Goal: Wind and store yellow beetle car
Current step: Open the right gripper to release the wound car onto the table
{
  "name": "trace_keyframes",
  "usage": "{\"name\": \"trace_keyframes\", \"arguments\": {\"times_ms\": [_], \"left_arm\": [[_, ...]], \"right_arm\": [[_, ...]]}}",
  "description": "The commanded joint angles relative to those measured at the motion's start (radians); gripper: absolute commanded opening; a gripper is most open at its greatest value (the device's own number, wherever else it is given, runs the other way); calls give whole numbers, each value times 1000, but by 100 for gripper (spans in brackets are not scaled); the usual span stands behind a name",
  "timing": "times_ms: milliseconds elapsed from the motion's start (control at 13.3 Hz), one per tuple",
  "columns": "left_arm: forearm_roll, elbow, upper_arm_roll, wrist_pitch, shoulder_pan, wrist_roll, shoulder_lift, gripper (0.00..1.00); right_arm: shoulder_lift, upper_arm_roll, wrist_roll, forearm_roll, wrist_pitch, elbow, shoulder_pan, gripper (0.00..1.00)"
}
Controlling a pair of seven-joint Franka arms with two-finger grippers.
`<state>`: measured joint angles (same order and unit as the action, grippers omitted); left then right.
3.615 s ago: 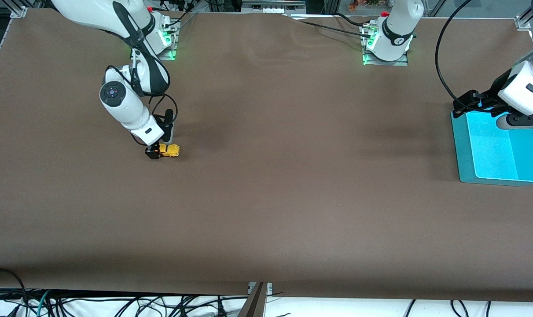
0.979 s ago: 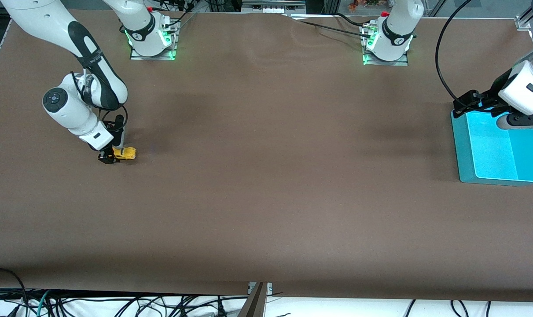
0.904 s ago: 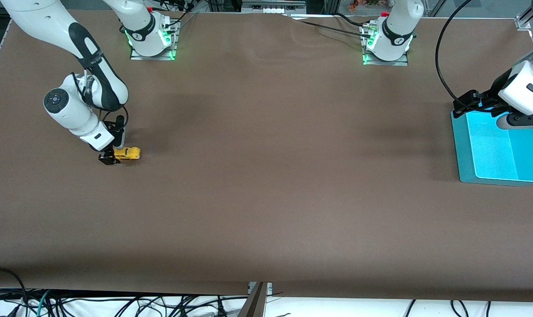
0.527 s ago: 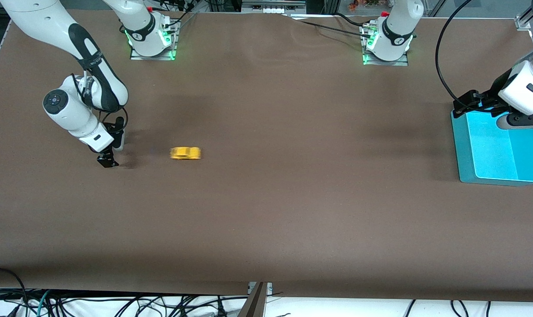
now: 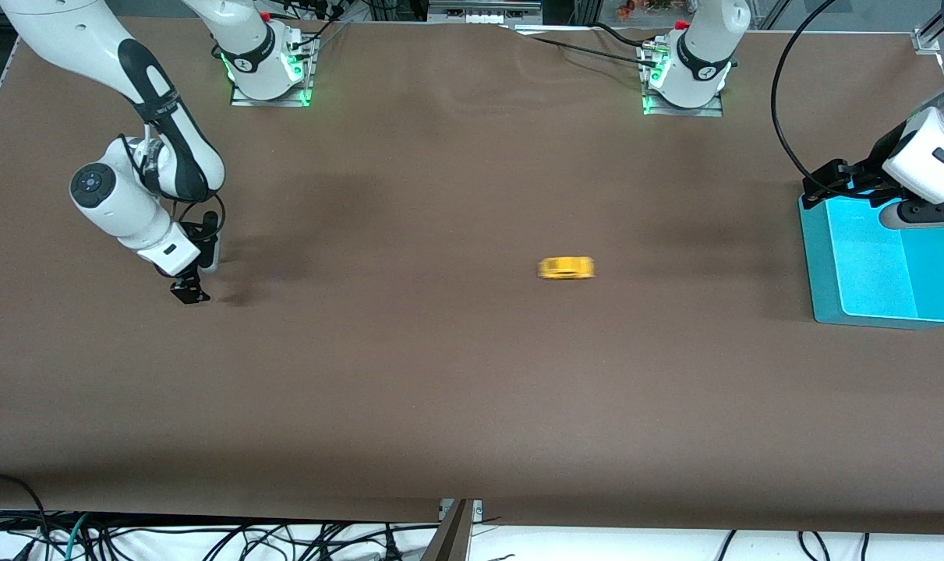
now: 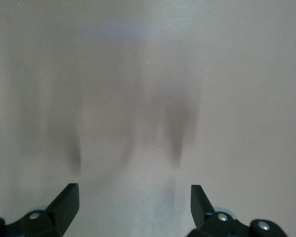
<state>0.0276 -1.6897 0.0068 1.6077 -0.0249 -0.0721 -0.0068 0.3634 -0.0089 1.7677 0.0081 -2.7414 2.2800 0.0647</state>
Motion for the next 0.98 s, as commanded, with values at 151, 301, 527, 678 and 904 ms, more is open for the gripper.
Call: {"name": "trace_keyframes", "arguments": {"times_ms": [151, 301, 527, 678, 904], "left_arm": [[26, 28, -4, -22, -1, -8, 10, 100], [26, 28, -4, -22, -1, -6, 10, 100], [26, 28, -2, -22, 0, -6, 11, 100], [26, 28, -1, -22, 3, -6, 11, 100], [26, 25, 5, -22, 25, -3, 22, 100]], "right_arm": [[-18, 20, -108, 10, 317, -204, 10, 100], [-21, 33, -178, 22, 396, -259, 9, 100], [-50, 58, -347, 23, 503, -332, 9, 100], [-58, 84, -494, 23, 593, -404, 7, 100], [-63, 127, -826, 23, 794, -554, 4, 100]]}}
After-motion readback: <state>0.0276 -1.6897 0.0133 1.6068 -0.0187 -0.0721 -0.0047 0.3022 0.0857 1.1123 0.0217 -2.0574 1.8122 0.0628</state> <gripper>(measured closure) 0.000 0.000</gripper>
